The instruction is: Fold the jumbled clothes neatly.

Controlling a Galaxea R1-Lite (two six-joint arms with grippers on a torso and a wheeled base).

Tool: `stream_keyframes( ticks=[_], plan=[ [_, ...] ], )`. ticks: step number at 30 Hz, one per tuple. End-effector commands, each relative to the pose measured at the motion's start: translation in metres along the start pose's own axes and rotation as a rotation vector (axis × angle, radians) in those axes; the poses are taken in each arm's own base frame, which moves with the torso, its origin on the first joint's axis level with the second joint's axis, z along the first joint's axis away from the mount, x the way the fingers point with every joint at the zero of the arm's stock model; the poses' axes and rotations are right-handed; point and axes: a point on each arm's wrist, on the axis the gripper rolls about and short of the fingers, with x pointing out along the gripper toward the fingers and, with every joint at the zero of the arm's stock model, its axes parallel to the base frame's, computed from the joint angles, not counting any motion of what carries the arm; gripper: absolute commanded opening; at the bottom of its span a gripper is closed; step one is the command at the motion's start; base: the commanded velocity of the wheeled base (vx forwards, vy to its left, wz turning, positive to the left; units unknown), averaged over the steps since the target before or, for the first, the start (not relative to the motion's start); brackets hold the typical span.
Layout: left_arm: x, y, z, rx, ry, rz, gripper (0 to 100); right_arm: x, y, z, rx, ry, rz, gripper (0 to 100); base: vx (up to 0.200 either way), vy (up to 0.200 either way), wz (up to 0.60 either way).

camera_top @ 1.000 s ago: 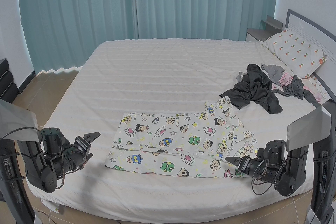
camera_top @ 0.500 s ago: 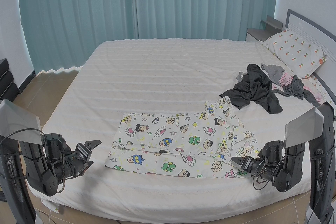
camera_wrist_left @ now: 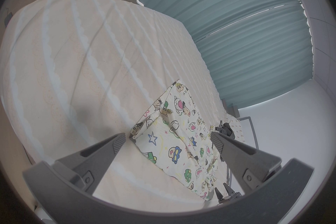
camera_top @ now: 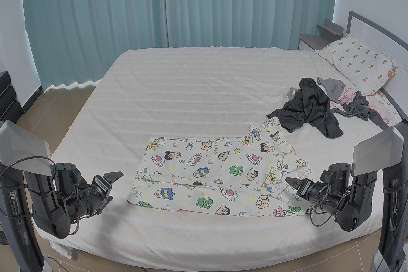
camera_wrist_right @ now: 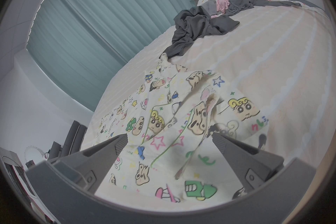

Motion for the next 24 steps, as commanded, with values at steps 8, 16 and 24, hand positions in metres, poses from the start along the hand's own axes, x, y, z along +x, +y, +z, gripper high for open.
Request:
stream_keyframes(
  ticks=[8,16,24],
  plan=[
    [0.002,0.002,-0.003,0.003,0.008,0.01,100,0.018,0.001,-0.013,-0.006,0.019,0.013,100,0.0,0.0,0.0],
    [0.003,0.001,-0.004,0.006,-0.007,0.022,100,0.028,-0.009,-0.012,0.003,0.011,-0.013,100,0.0,0.0,0.0],
    [0.004,0.002,-0.005,0.011,-0.011,0.014,100,0.033,-0.016,-0.009,0.016,0.031,-0.049,100,0.0,0.0,0.0]
  ],
)
